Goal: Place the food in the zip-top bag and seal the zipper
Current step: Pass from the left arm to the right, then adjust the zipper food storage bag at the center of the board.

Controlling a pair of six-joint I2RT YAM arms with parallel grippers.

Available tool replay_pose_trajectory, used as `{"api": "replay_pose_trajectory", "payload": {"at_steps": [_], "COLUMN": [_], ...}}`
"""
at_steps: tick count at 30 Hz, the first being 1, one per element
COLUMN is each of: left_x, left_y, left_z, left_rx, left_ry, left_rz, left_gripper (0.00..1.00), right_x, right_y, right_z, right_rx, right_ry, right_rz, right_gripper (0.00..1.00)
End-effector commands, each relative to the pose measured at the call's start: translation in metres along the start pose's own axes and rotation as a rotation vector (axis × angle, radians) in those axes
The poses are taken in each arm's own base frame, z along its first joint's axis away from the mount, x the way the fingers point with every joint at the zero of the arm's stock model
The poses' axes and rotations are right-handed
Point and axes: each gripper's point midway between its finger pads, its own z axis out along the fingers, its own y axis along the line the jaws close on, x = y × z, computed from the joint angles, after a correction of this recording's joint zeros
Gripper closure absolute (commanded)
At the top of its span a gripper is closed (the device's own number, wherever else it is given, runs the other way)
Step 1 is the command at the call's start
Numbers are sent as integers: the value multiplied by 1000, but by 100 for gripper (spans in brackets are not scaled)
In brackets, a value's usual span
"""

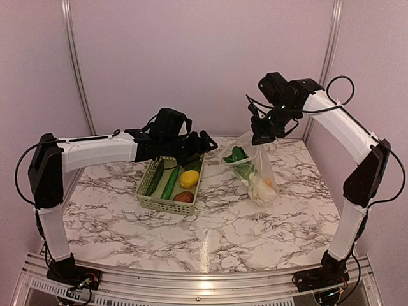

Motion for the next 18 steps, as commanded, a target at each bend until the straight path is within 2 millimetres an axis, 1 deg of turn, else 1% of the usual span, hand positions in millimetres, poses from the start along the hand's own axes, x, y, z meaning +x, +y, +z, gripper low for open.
{"api": "replay_pose_trajectory", "payload": {"at_steps": [1,6,8,11,16,18], "left_x": [21,31,31,34,33,31], "left_y": [13,16,13,16,14,11], "left_z": [18,38,47,61,77,82], "left_rx": [2,35,63,74,100,115], "left_ry": [92,135,140,151,149,149], "left_rz": [-41,-87,-112,-161,-202,-213], "left_gripper": [21,34,40,47,59,67], "right_x": [1,5,6,9,16,18], "right_y": [16,25,27,29,31,32], "right_z": [-13,-10,-10,-11,-9,-9], "right_rx": [-64,-88,-89,-90,-98,-97], "right_ry": [-34,-30,-26,-27,-13,-9], "right_rz": [-30,-43,-49,-53,-51,-52], "right_gripper": [100,100,100,100,100,100]}}
